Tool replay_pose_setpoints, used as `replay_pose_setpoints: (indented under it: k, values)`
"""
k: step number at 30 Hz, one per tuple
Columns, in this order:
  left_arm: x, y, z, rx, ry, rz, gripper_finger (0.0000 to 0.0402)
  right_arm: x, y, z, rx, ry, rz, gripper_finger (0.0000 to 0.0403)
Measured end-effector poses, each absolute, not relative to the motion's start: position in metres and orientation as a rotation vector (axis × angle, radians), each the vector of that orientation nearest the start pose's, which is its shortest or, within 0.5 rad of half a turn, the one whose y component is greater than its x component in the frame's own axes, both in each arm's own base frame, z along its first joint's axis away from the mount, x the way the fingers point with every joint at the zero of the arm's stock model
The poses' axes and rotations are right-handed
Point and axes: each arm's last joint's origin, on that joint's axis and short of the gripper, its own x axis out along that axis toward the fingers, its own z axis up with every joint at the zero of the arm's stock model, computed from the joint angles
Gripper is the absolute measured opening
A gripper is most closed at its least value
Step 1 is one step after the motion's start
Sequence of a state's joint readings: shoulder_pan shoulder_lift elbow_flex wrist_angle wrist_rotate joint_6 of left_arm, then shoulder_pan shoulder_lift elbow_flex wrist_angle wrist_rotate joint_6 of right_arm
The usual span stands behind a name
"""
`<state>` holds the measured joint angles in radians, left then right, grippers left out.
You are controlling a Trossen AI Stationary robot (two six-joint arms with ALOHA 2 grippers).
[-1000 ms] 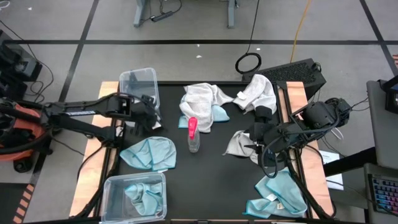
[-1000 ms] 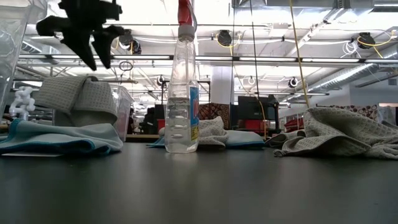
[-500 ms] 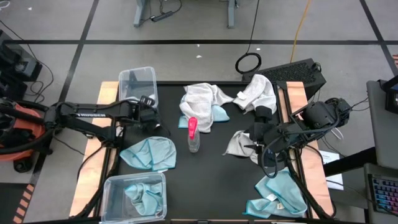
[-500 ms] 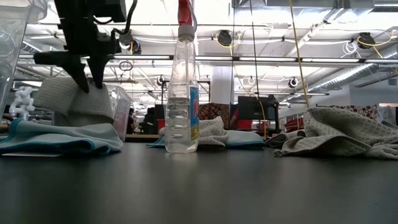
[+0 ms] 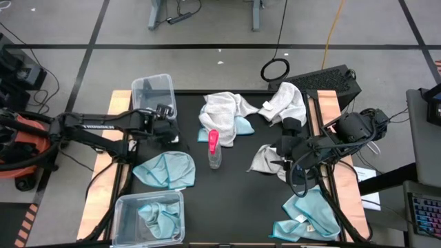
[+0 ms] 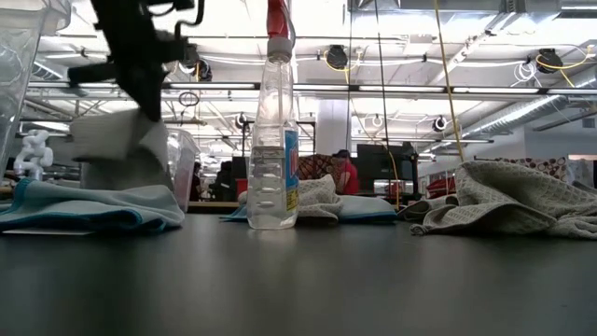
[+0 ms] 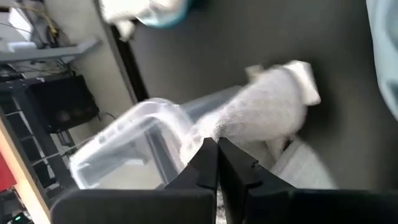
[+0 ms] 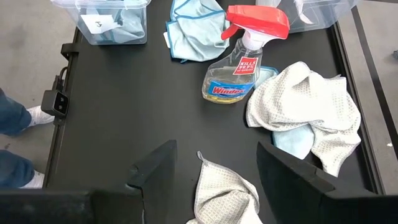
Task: Sort microfiber towel by color & place in baskets
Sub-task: Put the gray towel into the top transparent bin
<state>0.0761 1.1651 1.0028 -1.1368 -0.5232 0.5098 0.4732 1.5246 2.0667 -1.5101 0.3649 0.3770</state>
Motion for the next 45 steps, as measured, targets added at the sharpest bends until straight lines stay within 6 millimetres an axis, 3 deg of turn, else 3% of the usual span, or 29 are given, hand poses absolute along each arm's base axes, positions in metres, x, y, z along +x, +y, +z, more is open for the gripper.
replay_pose_setpoints:
  k: [9,16,29,45]
  values:
    - [0.184,0.034,0.355,0.746,1.223,0.34,0.0002,0.219,0.1,0.467,-0.047,0.884,-0.066,0.0212]
    - [0.164,0.055,0.394,0.728,1.169,0.584,0.0001,0.219,0.1,0.467,-0.048,0.883,-0.069,0.0212]
    - [0.139,0.098,0.397,0.418,1.173,0.979,0.0,0.219,0.1,0.467,-0.043,0.879,-0.07,0.0212]
    - [0.128,0.113,0.396,0.133,1.044,1.171,0.0,0.216,0.106,0.467,-0.056,0.872,-0.056,0.0212]
